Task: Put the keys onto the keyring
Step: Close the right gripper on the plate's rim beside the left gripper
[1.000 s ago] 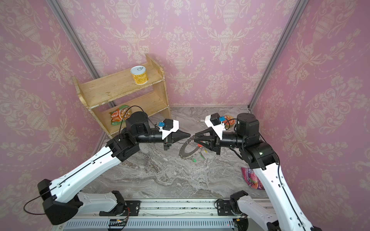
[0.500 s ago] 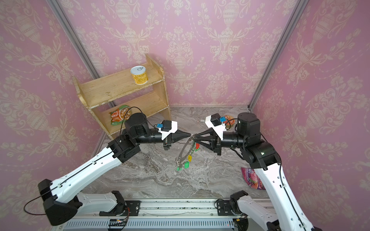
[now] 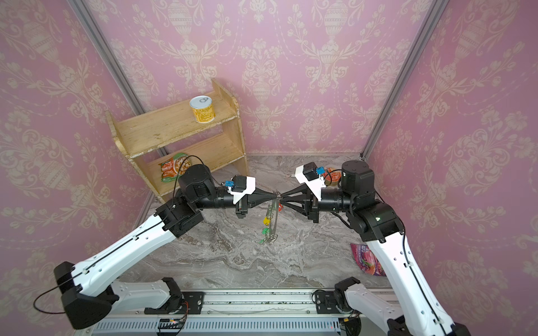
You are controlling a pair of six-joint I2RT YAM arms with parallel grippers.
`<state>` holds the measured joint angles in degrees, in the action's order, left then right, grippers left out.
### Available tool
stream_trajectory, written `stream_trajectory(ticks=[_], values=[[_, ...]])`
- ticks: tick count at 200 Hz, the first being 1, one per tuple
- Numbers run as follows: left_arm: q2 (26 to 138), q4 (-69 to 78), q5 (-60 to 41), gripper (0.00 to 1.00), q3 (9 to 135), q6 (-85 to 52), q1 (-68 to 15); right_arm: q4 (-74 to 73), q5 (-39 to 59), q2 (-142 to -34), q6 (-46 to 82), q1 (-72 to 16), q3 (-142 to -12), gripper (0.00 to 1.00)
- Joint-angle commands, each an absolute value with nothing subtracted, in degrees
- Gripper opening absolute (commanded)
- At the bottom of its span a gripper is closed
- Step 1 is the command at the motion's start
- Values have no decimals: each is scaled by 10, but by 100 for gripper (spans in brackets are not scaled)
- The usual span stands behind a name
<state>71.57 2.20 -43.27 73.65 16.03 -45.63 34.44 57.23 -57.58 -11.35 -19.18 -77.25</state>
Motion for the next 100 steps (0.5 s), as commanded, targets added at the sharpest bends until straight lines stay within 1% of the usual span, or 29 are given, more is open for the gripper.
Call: stream_trajectory(ticks=[1, 100], values=[[697, 59, -456, 0, 733, 160, -461, 330, 583, -578, -101, -199, -792, 17], [697, 51, -460, 0, 735, 159, -461, 334, 577, -580, -104, -214, -800, 7]])
